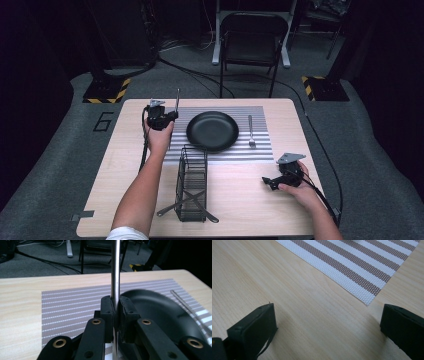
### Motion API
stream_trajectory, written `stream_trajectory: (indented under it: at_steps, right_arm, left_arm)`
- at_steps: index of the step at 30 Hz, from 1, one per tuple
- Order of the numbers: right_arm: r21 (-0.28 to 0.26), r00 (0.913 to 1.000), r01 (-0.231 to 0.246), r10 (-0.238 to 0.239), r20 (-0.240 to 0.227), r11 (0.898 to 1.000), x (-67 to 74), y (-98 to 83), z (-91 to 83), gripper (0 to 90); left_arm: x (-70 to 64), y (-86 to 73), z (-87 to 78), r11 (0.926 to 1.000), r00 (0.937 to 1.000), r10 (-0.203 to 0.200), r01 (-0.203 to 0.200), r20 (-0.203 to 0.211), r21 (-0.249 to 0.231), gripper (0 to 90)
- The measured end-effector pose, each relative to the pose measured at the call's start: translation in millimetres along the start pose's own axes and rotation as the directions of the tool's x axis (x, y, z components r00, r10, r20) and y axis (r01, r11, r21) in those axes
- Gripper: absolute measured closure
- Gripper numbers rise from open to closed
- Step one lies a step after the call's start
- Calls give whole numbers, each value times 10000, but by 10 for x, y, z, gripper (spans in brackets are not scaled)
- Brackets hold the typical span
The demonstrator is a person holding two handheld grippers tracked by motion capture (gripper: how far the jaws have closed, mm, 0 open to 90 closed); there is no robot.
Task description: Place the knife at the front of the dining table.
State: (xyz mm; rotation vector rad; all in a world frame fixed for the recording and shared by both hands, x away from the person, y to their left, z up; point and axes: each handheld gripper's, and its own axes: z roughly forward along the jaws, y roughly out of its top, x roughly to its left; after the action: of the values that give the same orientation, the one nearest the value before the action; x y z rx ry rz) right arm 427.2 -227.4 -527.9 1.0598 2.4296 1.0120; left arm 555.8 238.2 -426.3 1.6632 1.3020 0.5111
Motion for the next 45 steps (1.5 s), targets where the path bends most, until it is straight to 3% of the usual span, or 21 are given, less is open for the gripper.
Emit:
stream_trajectory:
  at_steps: [3, 4, 7, 11, 14, 16, 17, 19, 24, 33, 37, 45]
  right_arm:
    - [-6, 10000, -9, 9, 3, 10000, 1, 0, 1, 0]
    - [-4, 10000, -6, 6, 2, 10000, 1, 0, 0, 0]
    - [-5, 10000, -5, 5, 1, 10000, 0, 0, 0, 0]
    - [-5, 10000, -4, 4, 0, 10000, 0, 0, 0, 0]
    - [-3, 10000, -4, 4, -1, 10000, 0, 0, 0, 0]
    - [-2, 10000, 0, 0, -1, 10000, 0, 0, 0, 0]
    - [-2, 10000, 0, 0, -1, 10000, 0, 0, 0, 0]
    - [-3, 10000, -2, 2, 0, 10000, 0, 0, 0, 0]
    - [-3, 10000, 1, -1, 0, 10000, 0, 0, 0, 0]
    - [-4, 10000, 14, -14, 1, 10000, -1, -1, 0, 0]
    - [-5, 10000, 0, 0, 0, 10000, 0, 0, 0, 0]
    - [-3, 10000, 0, 0, -1, 10000, 0, 0, 0, 0]
  left_arm:
    - [-18, 76, -32, 9999, 10000, -59, 60, 68, -144, 825]
    - [-51, 157, -56, 9997, 9998, 202, -203, -43, -162, 825]
    - [-87, 251, -41, 9988, 9989, 461, -463, -130, -186, 825]
    - [-85, 264, 18, 9990, 9989, 407, -411, -213, -179, 826]
    - [-54, 201, 101, 9999, 9997, 119, -118, -217, 38, 826]
    - [1, 102, 173, 9992, 9992, -362, 365, -188, 155, 826]
    - [1, 102, 173, 9992, 9992, -362, 365, -188, 155, 826]
    - [65, -5, 248, 9966, 9971, -708, 719, -291, 390, 826]
    - [153, -168, 359, 9906, 9927, -1126, 1156, -435, 729, 826]
    - [204, -307, 453, 9864, 9901, -1190, 1264, -738, 1049, 826]
    - [231, -394, 507, 9806, 9845, -1439, 1554, -999, 1196, 826]
    - [263, -449, 569, 9800, 9794, -1602, 1728, -1233, 991, 826]
